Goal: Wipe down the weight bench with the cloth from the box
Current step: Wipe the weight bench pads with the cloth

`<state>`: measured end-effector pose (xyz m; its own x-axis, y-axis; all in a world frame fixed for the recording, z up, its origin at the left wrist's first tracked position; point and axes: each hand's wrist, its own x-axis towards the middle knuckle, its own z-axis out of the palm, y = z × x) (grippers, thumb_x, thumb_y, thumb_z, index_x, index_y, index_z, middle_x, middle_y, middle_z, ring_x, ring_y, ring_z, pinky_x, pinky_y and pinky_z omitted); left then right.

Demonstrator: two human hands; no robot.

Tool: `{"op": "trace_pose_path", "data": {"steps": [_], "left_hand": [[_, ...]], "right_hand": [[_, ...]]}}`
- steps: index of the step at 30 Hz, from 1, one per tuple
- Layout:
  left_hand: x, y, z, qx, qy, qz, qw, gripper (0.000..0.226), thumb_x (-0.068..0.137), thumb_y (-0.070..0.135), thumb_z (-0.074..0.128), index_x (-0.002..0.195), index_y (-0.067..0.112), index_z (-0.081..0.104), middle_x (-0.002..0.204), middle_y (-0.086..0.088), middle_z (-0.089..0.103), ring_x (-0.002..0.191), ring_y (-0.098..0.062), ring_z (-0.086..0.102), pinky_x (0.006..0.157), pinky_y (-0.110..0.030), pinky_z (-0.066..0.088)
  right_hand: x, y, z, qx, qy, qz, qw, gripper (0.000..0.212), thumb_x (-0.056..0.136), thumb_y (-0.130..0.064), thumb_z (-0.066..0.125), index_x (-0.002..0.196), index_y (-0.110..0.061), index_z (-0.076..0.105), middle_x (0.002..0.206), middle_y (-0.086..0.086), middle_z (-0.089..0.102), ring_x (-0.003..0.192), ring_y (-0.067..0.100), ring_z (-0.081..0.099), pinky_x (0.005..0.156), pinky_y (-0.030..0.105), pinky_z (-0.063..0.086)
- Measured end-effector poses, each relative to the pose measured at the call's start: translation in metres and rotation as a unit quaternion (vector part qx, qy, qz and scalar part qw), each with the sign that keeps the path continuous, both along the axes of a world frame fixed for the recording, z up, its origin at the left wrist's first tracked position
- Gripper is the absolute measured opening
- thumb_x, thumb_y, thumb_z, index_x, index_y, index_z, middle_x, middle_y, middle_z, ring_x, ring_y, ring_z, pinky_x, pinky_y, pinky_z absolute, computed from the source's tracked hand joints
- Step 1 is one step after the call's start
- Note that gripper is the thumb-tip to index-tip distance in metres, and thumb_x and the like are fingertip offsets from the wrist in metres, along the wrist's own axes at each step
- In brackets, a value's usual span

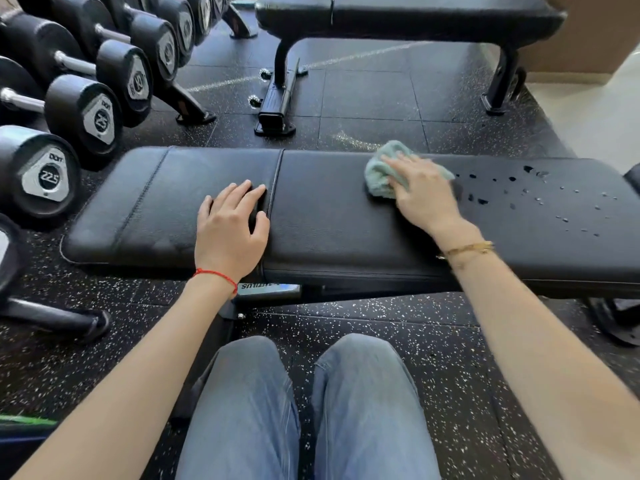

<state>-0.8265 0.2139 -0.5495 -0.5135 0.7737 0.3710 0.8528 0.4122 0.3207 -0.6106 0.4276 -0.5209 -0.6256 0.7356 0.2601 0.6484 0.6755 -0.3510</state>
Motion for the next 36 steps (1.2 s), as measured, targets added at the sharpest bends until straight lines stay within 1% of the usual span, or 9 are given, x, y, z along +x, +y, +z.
{"op": "trace_pose_path", "data": {"steps": [3,6,11,15,19,22,27,30,36], "left_hand": [[0.000,0.000,0.000,0.001,0.000,0.000,1.000,0.050,0.093,0.036,0.039,0.140,0.025,0.053,0.149,-0.001,0.048,0.142,-0.018,0.036,0.120,-0.046,0.018],[-0.001,-0.001,0.000,0.000,0.002,-0.003,1.000,0.050,0.093,0.036,0.039,0.140,0.025,0.053,0.149,-0.001,0.048,0.142,-0.019,0.036,0.119,-0.046,0.019],[-0.003,-0.001,-0.001,-0.002,0.003,-0.006,1.000,0.050,0.094,0.037,0.038,0.140,0.024,0.053,0.149,-0.002,0.048,0.142,-0.019,0.036,0.119,-0.047,0.021],[-0.001,0.001,-0.001,-0.002,0.000,0.000,1.000,0.051,0.092,0.036,0.038,0.140,0.024,0.053,0.148,-0.002,0.048,0.142,-0.019,0.037,0.119,-0.048,0.021],[-0.002,0.000,0.001,0.007,-0.007,0.006,1.000,0.049,0.091,0.036,0.041,0.137,0.025,0.056,0.146,-0.001,0.051,0.139,-0.020,0.039,0.118,-0.048,0.021],[-0.004,-0.001,0.000,0.006,0.000,0.001,1.000,0.049,0.092,0.037,0.042,0.137,0.026,0.055,0.146,0.000,0.051,0.140,-0.019,0.039,0.118,-0.047,0.021],[-0.005,-0.001,0.000,0.004,-0.001,-0.002,1.000,0.049,0.092,0.038,0.041,0.137,0.026,0.055,0.147,0.000,0.050,0.140,-0.018,0.039,0.118,-0.046,0.021],[-0.004,-0.001,0.000,0.005,-0.003,0.001,1.000,0.050,0.091,0.038,0.040,0.137,0.026,0.055,0.147,0.000,0.050,0.140,-0.018,0.039,0.118,-0.047,0.021],[-0.005,-0.001,0.000,0.003,-0.002,0.001,1.000,0.050,0.091,0.039,0.040,0.137,0.026,0.055,0.147,0.001,0.050,0.140,-0.017,0.038,0.118,-0.047,0.021]], "right_hand": [[-0.034,-0.059,-0.006,0.000,0.000,0.097,0.995,0.053,0.087,-0.009,0.053,0.137,-0.026,0.050,0.145,0.010,0.046,0.135,0.028,0.041,0.115,0.038,0.024],[-0.009,-0.110,-0.006,-0.002,0.008,0.173,0.985,0.053,0.090,-0.011,0.054,0.140,-0.028,0.047,0.147,0.001,0.044,0.139,0.018,0.036,0.118,0.033,0.020],[0.066,-0.076,-0.002,-0.004,0.028,0.070,0.997,0.047,0.092,-0.015,0.047,0.136,-0.029,0.050,0.146,-0.001,0.046,0.137,0.019,0.039,0.117,0.038,0.025],[0.044,-0.028,0.003,-0.014,0.018,-0.053,0.998,0.046,0.090,-0.015,0.046,0.135,-0.026,0.053,0.145,0.008,0.046,0.134,0.029,0.042,0.115,0.037,0.022],[-0.020,-0.083,-0.003,-0.006,0.014,0.075,0.997,0.053,0.083,-0.010,0.049,0.134,-0.024,0.054,0.145,0.007,0.047,0.134,0.028,0.042,0.117,0.039,0.023],[-0.005,-0.124,-0.006,-0.014,0.016,0.161,0.987,0.056,0.087,-0.008,0.053,0.140,-0.026,0.047,0.148,0.001,0.043,0.139,0.019,0.035,0.119,0.031,0.016],[0.058,-0.086,0.002,-0.027,0.029,0.070,0.997,0.055,0.088,-0.004,0.048,0.138,-0.027,0.049,0.147,0.001,0.045,0.138,0.018,0.037,0.118,0.030,0.021],[0.038,-0.035,0.008,-0.030,0.015,-0.019,0.999,0.049,0.092,-0.009,0.048,0.138,-0.025,0.049,0.148,0.008,0.042,0.137,0.027,0.037,0.115,0.036,0.024],[-0.048,-0.082,-0.005,-0.016,0.004,0.106,0.994,0.052,0.089,-0.007,0.052,0.139,-0.022,0.047,0.149,0.009,0.041,0.140,0.027,0.034,0.119,0.039,0.016]]}}
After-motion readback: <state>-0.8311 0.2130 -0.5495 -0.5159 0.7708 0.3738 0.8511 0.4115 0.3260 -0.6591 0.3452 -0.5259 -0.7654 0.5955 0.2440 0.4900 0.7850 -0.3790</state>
